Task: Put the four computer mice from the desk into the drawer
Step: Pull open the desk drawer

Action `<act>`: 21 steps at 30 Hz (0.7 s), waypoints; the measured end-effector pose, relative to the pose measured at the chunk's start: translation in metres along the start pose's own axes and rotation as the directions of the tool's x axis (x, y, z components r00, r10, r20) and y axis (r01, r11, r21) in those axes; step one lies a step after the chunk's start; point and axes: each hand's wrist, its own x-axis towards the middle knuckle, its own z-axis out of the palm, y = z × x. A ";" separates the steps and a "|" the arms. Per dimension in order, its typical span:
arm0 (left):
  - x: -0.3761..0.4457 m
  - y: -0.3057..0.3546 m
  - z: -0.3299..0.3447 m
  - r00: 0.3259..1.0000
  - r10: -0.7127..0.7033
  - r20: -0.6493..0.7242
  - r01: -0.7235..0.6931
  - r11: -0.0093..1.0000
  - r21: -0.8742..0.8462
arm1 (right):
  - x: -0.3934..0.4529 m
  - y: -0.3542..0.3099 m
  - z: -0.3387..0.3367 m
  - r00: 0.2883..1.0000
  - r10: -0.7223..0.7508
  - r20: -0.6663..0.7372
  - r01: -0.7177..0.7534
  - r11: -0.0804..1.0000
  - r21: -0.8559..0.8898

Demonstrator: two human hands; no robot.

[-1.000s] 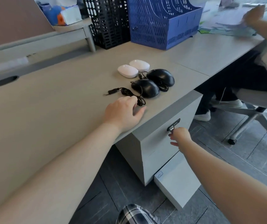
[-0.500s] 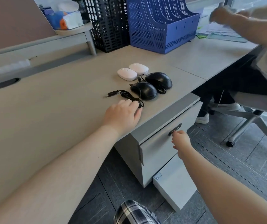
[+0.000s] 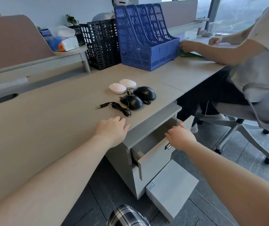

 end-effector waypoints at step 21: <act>-0.028 0.010 -0.040 0.999 -0.043 0.022 0.042 0.998 0.041 | -0.083 0.051 -0.020 0.945 0.292 0.147 -0.239 0.924 -0.298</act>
